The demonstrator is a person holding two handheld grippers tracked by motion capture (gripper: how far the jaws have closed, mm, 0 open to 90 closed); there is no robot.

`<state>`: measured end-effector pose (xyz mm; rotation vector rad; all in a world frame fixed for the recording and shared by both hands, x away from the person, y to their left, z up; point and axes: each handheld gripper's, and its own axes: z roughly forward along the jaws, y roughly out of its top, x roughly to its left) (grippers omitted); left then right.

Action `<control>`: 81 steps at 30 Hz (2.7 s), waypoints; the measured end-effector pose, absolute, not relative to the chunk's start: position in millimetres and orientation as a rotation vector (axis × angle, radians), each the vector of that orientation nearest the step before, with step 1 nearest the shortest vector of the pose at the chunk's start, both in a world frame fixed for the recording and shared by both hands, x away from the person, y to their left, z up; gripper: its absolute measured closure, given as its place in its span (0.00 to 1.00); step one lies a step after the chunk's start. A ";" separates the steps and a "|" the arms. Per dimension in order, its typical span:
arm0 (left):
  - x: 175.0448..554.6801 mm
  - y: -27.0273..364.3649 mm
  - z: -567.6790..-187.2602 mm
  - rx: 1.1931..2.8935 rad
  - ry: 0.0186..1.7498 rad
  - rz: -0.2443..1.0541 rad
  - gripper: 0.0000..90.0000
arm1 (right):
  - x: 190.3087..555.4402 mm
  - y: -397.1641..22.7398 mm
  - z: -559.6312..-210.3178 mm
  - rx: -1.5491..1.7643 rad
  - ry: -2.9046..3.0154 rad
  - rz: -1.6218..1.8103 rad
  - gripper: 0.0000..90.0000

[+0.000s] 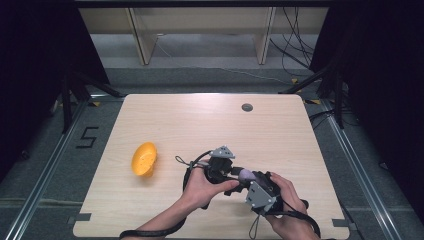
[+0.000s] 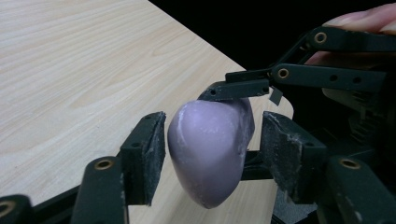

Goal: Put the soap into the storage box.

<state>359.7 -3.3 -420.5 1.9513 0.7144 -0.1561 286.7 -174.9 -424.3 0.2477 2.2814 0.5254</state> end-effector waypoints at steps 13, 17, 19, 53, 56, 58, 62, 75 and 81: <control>363.7 -2.8 -425.2 1.940 0.729 -0.194 0.53 | 286.6 -174.4 -424.0 0.233 2.278 0.538 0.56; 365.9 -2.4 -426.5 1.928 0.731 -0.223 0.55 | 286.9 -175.0 -424.0 0.231 2.278 0.544 0.56; 366.3 -1.9 -426.6 1.927 0.744 -0.226 0.55 | 287.4 -175.2 -424.0 0.222 2.280 0.543 0.56; 368.0 9.1 -420.9 1.883 0.769 -0.229 0.65 | 290.9 -178.9 -427.2 0.322 2.283 0.647 0.46; 370.1 12.3 -420.4 1.875 0.769 -0.228 0.66 | 291.6 -181.3 -428.4 0.333 2.303 0.647 0.39; 369.9 13.0 -419.8 1.874 0.777 -0.213 0.66 | 291.9 -181.5 -428.8 0.326 2.294 0.651 0.37; 369.8 17.4 -419.2 1.862 0.815 -0.204 0.65 | 289.0 -186.1 -425.9 0.358 2.271 0.683 0.35; 362.1 54.2 -405.3 1.860 0.832 -0.056 0.66 | 293.7 -229.9 -430.5 0.628 2.248 0.776 0.37; 359.3 77.0 -403.8 1.833 0.866 -0.013 0.66 | 299.9 -243.0 -438.3 0.716 2.267 0.778 0.38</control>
